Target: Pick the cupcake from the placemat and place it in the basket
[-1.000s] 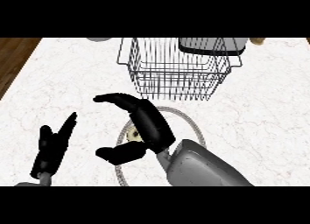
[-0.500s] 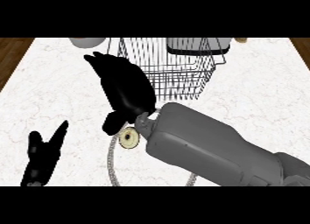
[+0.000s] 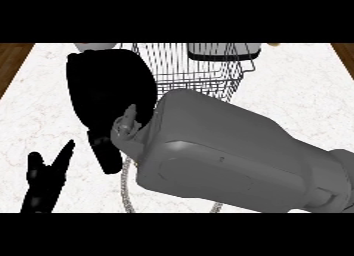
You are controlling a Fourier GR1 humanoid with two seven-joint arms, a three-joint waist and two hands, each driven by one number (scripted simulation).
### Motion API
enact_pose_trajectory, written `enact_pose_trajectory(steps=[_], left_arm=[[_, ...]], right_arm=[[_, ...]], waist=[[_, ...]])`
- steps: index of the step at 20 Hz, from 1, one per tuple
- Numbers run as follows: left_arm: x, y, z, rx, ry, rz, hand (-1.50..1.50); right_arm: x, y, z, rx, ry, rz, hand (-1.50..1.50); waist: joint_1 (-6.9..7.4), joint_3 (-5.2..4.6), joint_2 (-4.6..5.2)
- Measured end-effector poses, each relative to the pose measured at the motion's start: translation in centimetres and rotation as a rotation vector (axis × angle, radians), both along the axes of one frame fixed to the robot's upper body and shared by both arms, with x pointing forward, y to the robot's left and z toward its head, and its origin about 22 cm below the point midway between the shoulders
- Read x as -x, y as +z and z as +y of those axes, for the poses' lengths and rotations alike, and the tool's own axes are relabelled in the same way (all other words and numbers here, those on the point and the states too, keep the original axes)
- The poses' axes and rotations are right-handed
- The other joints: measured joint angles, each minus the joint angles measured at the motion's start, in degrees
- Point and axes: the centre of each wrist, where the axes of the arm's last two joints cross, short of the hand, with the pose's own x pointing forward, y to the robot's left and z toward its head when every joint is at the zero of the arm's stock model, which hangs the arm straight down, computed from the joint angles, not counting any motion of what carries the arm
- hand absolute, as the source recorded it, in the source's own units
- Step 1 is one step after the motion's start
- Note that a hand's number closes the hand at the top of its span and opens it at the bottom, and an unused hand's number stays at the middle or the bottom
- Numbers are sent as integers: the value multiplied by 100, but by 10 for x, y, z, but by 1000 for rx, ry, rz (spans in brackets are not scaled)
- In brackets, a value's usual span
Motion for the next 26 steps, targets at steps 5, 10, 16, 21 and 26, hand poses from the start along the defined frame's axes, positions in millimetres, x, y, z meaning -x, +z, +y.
enact_pose_trajectory(steps=[5,10,16,21,26], left_arm=[[3,-1,1,-5,12,-11,0],[6,0,2,-5,6,-22,0],[4,2,0,-4,2,-10,0],[3,3,0,4,-2,-14,0],[4,3,0,-2,-5,-14,0]], right_arm=[[2,20,-13,39,41,59,-150],[2,22,-18,66,62,98,-150],[10,0,-16,74,67,112,-150],[12,-26,-12,69,57,116,-150],[13,-62,-10,84,34,123,-150]], waist=[[-17,5,24],[20,5,51],[39,11,71],[70,12,83],[87,8,93]])
